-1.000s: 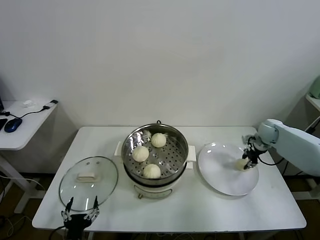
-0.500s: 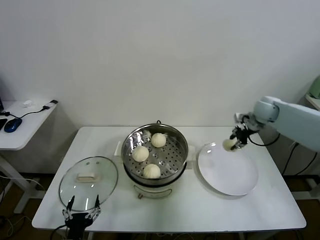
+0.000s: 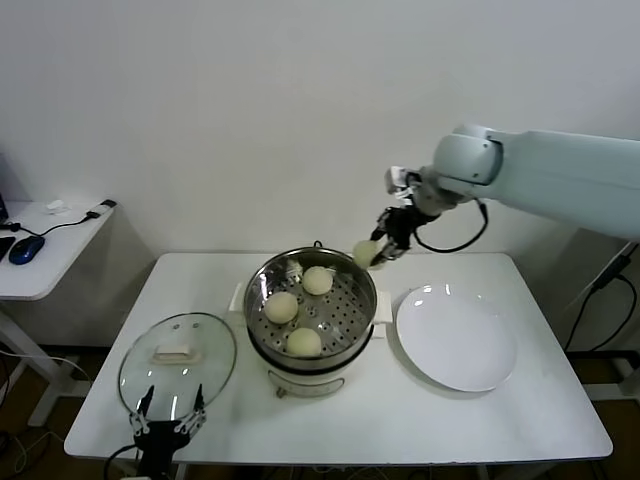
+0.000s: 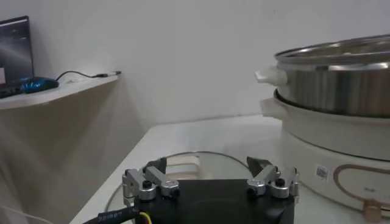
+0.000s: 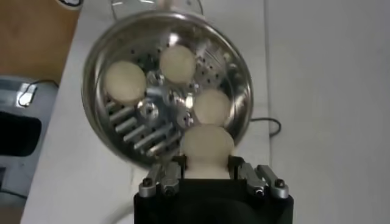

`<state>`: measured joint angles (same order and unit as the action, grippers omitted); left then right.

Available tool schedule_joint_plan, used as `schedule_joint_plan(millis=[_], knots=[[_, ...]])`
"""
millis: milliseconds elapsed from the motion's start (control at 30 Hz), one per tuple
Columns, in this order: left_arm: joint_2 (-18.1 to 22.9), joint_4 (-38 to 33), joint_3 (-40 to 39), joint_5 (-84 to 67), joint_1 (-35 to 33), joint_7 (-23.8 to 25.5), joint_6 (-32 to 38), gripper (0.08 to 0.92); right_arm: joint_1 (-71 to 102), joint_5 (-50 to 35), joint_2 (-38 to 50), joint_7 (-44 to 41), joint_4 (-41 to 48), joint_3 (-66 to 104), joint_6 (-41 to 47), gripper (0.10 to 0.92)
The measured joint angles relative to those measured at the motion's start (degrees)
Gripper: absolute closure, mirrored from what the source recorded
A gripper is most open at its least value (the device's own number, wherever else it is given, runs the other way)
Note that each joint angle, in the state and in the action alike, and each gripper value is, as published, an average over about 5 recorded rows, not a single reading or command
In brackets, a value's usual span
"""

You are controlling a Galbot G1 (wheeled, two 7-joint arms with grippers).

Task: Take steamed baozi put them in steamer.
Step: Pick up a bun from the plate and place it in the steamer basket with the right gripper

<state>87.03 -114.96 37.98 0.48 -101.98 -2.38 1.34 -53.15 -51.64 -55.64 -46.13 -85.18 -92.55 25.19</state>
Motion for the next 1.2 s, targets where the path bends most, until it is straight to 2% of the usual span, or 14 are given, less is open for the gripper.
schedule_joint_plan(millis=[700, 800, 1067, 1200], knots=[[-0.5, -0.9, 0.2, -0.1, -0.4, 0.1, -0.6, 0.177, 14.7, 2.9, -5.9, 7.4, 1.2, 2.1, 5.5, 0.520], [-0.5, -1.0, 0.3, -0.2, -0.4, 0.1, -0.7, 0.177, 15.5, 3.2, -6.3, 7.5, 1.5, 2.4, 5.5, 0.466], [-0.5, -1.6, 0.6, -0.5, -1.0, 0.1, -1.1, 0.177, 14.4, 3.0, -6.0, 5.9, 1.9, 2.1, 4.0, 0.245], [-0.6, -2.2, 0.6, -1.2, -1.2, 0.2, -1.5, 0.177, 12.0, 1.8, -5.0, 4.1, 2.1, 2.1, 2.2, 0.207]])
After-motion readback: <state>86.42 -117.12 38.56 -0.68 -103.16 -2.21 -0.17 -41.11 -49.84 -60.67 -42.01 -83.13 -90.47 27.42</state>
